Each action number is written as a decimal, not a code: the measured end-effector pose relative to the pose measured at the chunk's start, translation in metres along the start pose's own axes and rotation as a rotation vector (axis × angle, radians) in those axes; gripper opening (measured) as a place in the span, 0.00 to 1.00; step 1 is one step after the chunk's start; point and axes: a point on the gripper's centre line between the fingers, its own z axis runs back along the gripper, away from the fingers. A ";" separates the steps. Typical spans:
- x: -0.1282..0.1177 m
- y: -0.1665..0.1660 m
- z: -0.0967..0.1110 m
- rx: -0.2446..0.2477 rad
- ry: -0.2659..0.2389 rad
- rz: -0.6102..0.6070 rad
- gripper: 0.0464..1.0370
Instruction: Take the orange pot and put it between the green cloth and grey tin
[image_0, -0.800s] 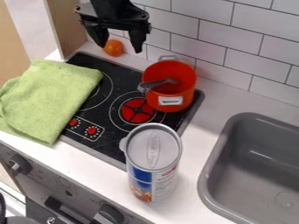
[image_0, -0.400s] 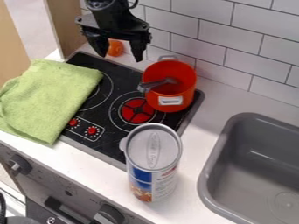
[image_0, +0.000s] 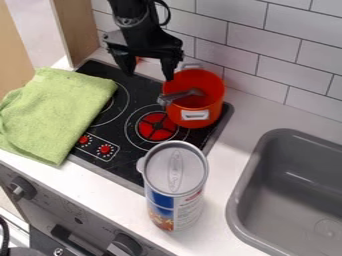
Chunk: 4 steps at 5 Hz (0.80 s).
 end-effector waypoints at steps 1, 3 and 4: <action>0.000 -0.005 -0.011 -0.018 0.012 0.005 0.96; -0.005 -0.014 -0.028 0.026 0.027 -0.014 0.96; -0.005 -0.014 -0.033 0.058 0.036 -0.009 0.96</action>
